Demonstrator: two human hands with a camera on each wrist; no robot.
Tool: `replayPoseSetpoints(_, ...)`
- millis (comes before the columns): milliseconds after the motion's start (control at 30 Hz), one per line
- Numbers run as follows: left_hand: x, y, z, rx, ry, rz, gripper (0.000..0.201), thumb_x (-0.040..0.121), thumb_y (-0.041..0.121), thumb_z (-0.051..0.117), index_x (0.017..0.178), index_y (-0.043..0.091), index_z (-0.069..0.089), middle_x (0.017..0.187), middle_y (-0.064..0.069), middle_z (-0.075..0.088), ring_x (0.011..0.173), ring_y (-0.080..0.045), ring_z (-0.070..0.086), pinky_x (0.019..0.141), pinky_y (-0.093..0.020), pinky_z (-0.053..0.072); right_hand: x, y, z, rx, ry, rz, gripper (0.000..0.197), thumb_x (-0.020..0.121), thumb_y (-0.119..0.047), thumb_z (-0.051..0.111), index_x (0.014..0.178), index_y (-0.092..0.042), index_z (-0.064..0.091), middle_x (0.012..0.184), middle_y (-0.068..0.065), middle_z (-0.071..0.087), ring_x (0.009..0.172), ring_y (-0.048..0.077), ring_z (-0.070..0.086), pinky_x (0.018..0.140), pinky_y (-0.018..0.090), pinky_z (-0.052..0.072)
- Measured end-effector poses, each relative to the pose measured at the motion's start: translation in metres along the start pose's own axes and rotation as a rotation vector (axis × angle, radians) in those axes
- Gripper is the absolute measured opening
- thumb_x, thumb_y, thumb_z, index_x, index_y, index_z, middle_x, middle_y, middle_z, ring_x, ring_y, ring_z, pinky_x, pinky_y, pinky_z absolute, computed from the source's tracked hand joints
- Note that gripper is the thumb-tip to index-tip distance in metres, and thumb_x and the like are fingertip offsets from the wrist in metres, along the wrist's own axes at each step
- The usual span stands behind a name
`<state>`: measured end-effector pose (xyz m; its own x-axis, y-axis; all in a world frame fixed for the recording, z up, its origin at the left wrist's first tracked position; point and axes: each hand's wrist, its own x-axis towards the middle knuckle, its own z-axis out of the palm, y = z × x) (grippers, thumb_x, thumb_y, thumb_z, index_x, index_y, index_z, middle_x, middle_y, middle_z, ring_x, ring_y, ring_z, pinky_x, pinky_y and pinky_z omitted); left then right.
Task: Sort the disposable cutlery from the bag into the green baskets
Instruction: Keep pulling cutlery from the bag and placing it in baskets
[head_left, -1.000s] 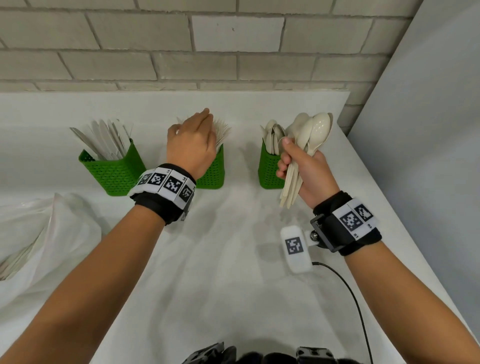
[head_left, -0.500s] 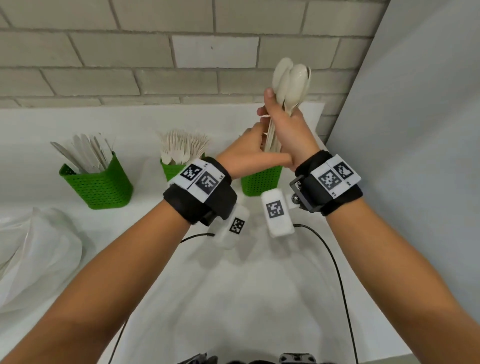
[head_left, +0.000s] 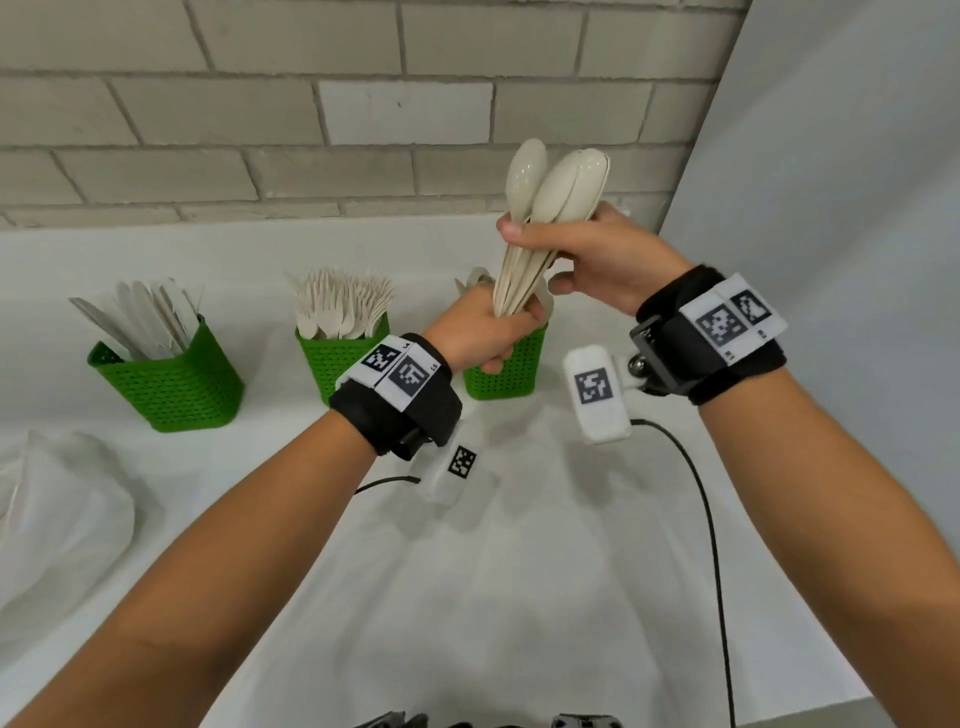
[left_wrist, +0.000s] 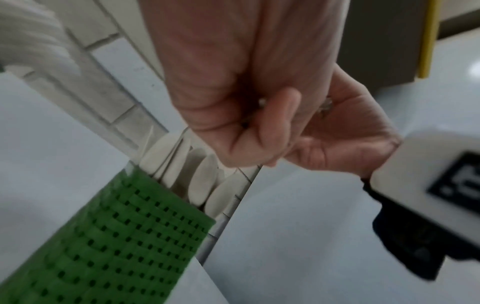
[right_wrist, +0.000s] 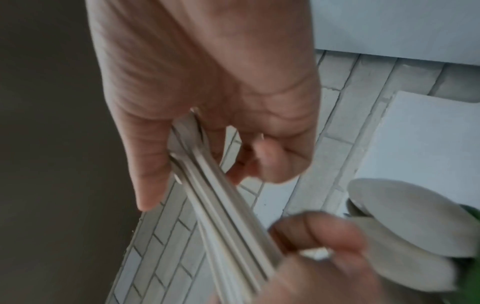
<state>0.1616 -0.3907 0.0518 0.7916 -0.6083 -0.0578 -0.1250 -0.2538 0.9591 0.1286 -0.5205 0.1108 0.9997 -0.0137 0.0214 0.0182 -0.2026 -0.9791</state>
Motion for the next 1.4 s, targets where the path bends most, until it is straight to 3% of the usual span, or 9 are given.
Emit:
replayPoseSetpoints(133,0.003,-0.007,-0.002,0.115,-0.025,-0.031,0.008,0.087,0.003,0.052,0.084,0.008,0.058,0.053,-0.001,0.038,0.038,-0.007,0.036,0.035,-0.014,0.029,0.006,-0.004,-0.002,-0.087,-0.030,0.020,0.023,0.077,-0.018,0.075,0.096,-0.014,0.063,0.084,0.003,0.064,0.070,0.009,0.057,0.039,0.014,0.033)
replayPoseSetpoints(267,0.000,-0.008,-0.004,0.126,0.061,0.027,0.011,0.082,0.010,0.067,0.088,0.014,0.059,0.071,-0.002,0.055,0.052,-0.011,0.051,0.044,-0.021,0.044,0.010,0.001,0.006,-0.098,-0.041,-0.021,0.008,0.079,-0.008,0.071,0.086,-0.008,0.066,0.077,0.009,0.064,0.053,0.009,0.053,0.040,0.015,0.036)
replayPoseSetpoints(433,-0.016,-0.040,-0.018,0.025,0.471,0.137,0.083,0.062,0.025,0.086,0.128,0.022,0.035,0.111,0.006,0.043,0.099,-0.007,0.046,0.083,-0.022,0.043,0.019,-0.004,-0.021,0.069,0.286,-0.134,0.007,0.081,-0.008,0.069,0.086,-0.008,0.063,0.077,0.003,0.062,0.059,0.005,0.058,0.051,0.015,0.047)
replayPoseSetpoints(600,0.015,-0.072,-0.016,0.133,0.282,-0.188,0.138,0.057,0.032,0.087,0.147,0.013,-0.016,0.153,-0.010,0.013,0.140,-0.023,0.021,0.113,-0.043,0.027,0.048,0.005,-0.023,-0.003,0.450,-0.132,0.016,0.081,-0.010,0.069,0.093,-0.003,0.063,0.073,0.002,0.060,0.049,0.002,0.055,0.050,0.016,0.048)
replayPoseSetpoints(733,0.038,-0.082,-0.012,0.139,0.161,-0.290,0.138,0.059,0.027,0.087,0.146,0.013,-0.018,0.158,-0.009,0.003,0.145,-0.022,0.009,0.116,-0.042,0.019,0.064,0.024,-0.009,-0.165,0.391,-0.087,0.012,0.081,-0.011,0.069,0.089,-0.007,0.062,0.073,-0.001,0.059,0.059,0.007,0.057,0.046,0.016,0.047)
replayPoseSetpoints(933,0.050,-0.087,-0.008,0.047,0.134,-0.200,0.099,0.066,0.005,0.082,0.142,0.008,0.020,0.139,-0.008,0.043,0.128,-0.023,0.042,0.099,-0.027,0.035,0.076,0.039,-0.001,-0.336,0.288,-0.040,0.012,0.079,-0.012,0.068,0.082,-0.002,0.062,0.060,0.003,0.055,0.033,0.005,0.045,0.041,0.019,0.041)
replayPoseSetpoints(1100,0.054,-0.092,-0.013,0.068,0.100,-0.197,0.094,0.065,0.005,0.082,0.140,0.009,0.026,0.135,-0.008,0.047,0.125,-0.023,0.044,0.102,-0.034,0.039,0.083,0.043,-0.014,-0.234,0.326,-0.012,0.010,0.078,-0.009,0.069,0.081,-0.005,0.061,0.068,0.005,0.057,0.050,0.010,0.051,0.043,0.021,0.039)
replayPoseSetpoints(1233,0.057,-0.094,-0.014,0.062,0.091,-0.197,0.093,0.065,0.005,0.082,0.140,0.011,0.026,0.134,-0.008,0.047,0.123,-0.023,0.045,0.101,-0.034,0.040,0.076,0.049,-0.006,-0.293,0.163,-0.072,0.013,0.077,-0.009,0.072,0.079,-0.016,0.062,0.075,-0.003,0.061,0.065,-0.001,0.057,0.059,0.011,0.046)
replayPoseSetpoints(1400,0.058,-0.096,-0.014,0.069,0.094,-0.190,0.094,0.066,0.005,0.082,0.140,0.010,0.025,0.134,-0.007,0.047,0.123,-0.021,0.044,0.094,-0.027,0.038,0.076,0.062,0.006,-0.414,0.061,-0.053,0.009,0.078,-0.010,0.070,0.080,-0.010,0.061,0.082,0.008,0.064,0.080,0.016,0.060,0.082,0.036,0.052)
